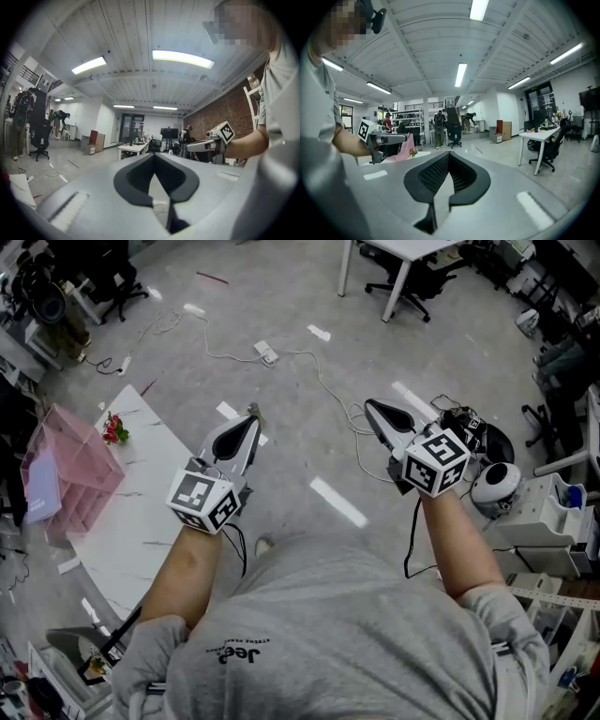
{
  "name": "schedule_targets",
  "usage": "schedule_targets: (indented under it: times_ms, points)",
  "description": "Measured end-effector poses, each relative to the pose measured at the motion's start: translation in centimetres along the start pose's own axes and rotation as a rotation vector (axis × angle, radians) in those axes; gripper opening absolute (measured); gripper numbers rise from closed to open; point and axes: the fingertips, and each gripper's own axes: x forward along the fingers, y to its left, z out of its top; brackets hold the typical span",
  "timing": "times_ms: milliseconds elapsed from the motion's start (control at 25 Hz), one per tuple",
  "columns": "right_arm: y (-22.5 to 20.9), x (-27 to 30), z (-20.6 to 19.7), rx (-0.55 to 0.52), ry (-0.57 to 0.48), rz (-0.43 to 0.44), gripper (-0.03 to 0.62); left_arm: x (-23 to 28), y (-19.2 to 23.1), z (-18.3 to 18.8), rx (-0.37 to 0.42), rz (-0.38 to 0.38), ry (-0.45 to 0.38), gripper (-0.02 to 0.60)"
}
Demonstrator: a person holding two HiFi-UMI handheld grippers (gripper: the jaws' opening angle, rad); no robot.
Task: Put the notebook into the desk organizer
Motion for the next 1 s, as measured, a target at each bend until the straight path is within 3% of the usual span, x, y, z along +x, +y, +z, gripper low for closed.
schedule_targets:
  times_ms: [1000]
  points:
    - [-0.12, -0.44, 0.31, -0.010, -0.006, 0.001, 0.000, -0.25, -0.26, 0.09, -0.011, 0.007, -0.014, 0.058]
